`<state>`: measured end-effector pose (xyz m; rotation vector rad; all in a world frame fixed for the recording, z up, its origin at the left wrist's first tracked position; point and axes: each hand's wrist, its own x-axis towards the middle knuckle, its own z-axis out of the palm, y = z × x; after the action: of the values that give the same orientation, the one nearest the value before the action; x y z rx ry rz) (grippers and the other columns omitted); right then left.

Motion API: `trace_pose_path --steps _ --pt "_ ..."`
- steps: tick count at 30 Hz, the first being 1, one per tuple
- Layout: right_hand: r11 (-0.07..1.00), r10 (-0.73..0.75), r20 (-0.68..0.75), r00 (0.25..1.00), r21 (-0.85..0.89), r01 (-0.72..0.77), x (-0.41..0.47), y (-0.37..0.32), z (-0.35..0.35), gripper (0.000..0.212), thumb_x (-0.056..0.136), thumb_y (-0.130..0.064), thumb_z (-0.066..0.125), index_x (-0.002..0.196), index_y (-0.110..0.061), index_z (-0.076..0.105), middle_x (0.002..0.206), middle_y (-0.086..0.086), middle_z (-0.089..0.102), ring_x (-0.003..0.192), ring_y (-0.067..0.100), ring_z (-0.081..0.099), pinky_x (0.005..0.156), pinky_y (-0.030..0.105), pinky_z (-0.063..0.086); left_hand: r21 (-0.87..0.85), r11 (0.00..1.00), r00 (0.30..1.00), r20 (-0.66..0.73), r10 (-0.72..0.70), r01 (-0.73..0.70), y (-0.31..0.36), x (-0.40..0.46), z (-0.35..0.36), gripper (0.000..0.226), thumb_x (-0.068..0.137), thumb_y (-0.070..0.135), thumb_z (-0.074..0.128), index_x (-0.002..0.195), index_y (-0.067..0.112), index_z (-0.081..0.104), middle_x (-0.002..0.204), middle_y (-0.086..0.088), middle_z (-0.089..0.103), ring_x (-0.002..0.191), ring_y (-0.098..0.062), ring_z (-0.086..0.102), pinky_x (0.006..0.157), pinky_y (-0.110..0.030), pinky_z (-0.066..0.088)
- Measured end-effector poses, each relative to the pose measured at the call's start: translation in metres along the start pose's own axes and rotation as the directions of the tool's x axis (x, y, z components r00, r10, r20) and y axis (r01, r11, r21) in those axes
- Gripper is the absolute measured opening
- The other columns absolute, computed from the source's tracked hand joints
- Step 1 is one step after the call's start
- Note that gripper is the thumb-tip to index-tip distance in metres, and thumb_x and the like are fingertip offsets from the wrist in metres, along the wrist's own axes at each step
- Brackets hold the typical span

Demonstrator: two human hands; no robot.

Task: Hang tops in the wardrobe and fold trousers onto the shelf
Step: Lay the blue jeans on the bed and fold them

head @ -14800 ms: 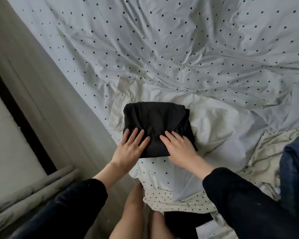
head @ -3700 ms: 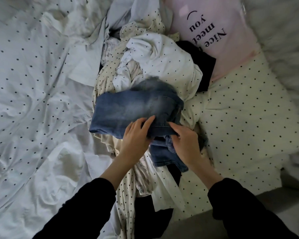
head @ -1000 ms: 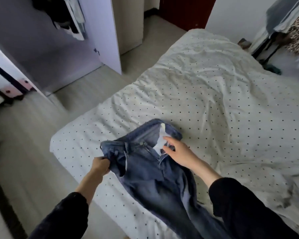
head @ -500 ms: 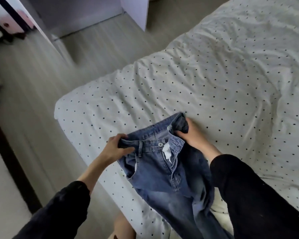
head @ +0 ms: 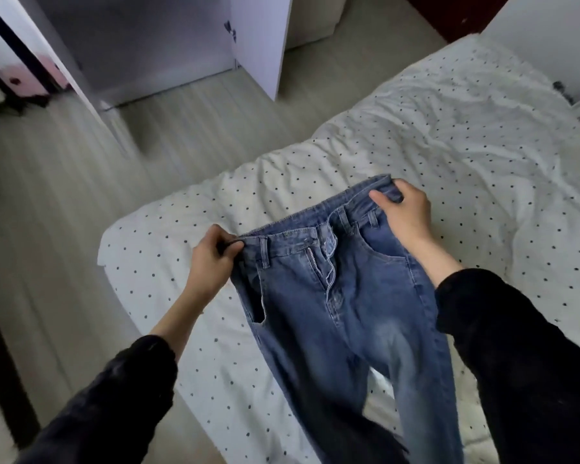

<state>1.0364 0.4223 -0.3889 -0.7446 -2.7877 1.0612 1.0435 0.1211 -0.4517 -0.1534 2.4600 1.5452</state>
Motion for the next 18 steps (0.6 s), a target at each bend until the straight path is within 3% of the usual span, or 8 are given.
trace_pose_path --steps 2,4,6,8,10,13,15,18 --pt "0.998 0.023 -0.014 1.0 -0.054 -0.024 0.016 -0.003 0.005 0.034 0.092 -0.038 0.057 0.121 -0.02 0.054 0.113 0.005 0.06 0.102 0.024 0.055 0.091 0.038 0.042 -0.009 0.999 0.998 -0.046 -0.031 0.031 0.003 0.02 0.006 0.01 0.088 0.007 0.06 0.086 0.009 0.05 0.084 0.002 0.061 0.076 -0.014 0.058 0.065 -0.025 0.046" --pt "0.989 0.087 0.034 0.996 -0.125 -0.082 0.013 0.0 0.014 0.056 0.095 -0.035 0.052 0.145 -0.022 0.032 0.14 0.008 0.046 0.126 0.028 0.045 0.103 0.048 0.036 0.037 0.996 0.994 -0.072 -0.078 0.081 -0.006 0.032 0.007 0.01 0.089 0.009 0.059 0.098 0.01 0.053 0.102 -0.004 0.061 0.09 -0.026 0.061 0.078 -0.034 0.048" --pt "0.955 0.052 0.089 0.995 -0.297 -0.023 -0.009 0.011 0.028 0.062 0.096 -0.032 0.049 0.15 -0.021 0.021 0.151 0.007 0.032 0.136 0.029 0.033 0.108 0.047 0.029 0.183 0.976 0.993 -0.028 -0.115 0.118 -0.021 0.031 0.01 0.034 0.089 0.018 0.062 0.119 0.008 0.049 0.124 -0.013 0.052 0.104 -0.032 0.056 0.09 -0.04 0.046" --pt "0.927 -0.071 0.145 0.987 -0.356 0.119 -0.043 0.026 0.047 0.058 0.096 -0.03 0.05 0.148 -0.015 0.029 0.152 0.008 0.031 0.138 0.028 0.031 0.11 0.043 0.029 0.272 0.956 0.99 0.061 -0.129 0.108 -0.036 0.014 0.018 0.056 0.087 0.025 0.065 0.134 0.008 0.039 0.135 -0.016 0.041 0.115 -0.034 0.049 0.096 -0.043 0.043" --pt "0.928 -0.112 0.218 0.97 -0.326 0.18 -0.076 0.042 0.066 0.052 0.096 -0.028 0.051 0.144 -0.011 0.038 0.151 0.009 0.034 0.137 0.028 0.034 0.11 0.041 0.031 0.233 0.961 0.979 0.1 -0.179 0.152 -0.048 -0.006 0.029 0.072 0.084 0.024 0.069 0.142 0.008 0.029 0.14 -0.017 0.034 0.121 -0.033 0.045 0.101 -0.044 0.041" --pt "0.914 -0.051 0.385 0.922 -0.355 0.199 -0.115 0.059 0.09 0.054 0.098 -0.031 0.046 0.147 -0.012 0.032 0.156 0.01 0.023 0.141 0.028 0.026 0.113 0.037 0.022 0.039 0.925 0.924 0.048 -0.38 0.379 -0.062 -0.03 0.041 0.083 0.081 0.025 0.072 0.144 0.005 0.022 0.134 -0.017 0.044 0.115 -0.032 0.052 0.098 -0.043 0.044" --pt "0.846 -0.03 0.465 0.885 -0.46 0.27 -0.127 0.071 0.1 0.057 0.099 -0.034 0.04 0.15 -0.014 0.022 0.159 0.01 0.011 0.145 0.026 0.016 0.116 0.039 0.015 0.007 0.89 0.888 0.068 -0.455 0.456 -0.067 -0.046 0.05 0.065 0.084 0.027 0.069 0.136 0.005 0.036 0.119 -0.013 0.058 0.107 -0.03 0.058 0.093 -0.04 0.047" --pt "0.76 0.046 0.525 0.85 -0.57 0.312 -0.123 0.079 0.102 0.057 0.1 -0.04 0.032 0.152 -0.023 0.014 0.16 0.004 0.0 0.147 0.02 0.004 0.117 0.043 0.006 -0.037 0.885 0.885 0.076 -0.46 0.464 -0.07 -0.069 0.063 0.038 0.087 0.033 0.064 0.115 0.009 0.053 0.1 -0.006 0.065 0.097 -0.026 0.062 0.087 -0.041 0.05"
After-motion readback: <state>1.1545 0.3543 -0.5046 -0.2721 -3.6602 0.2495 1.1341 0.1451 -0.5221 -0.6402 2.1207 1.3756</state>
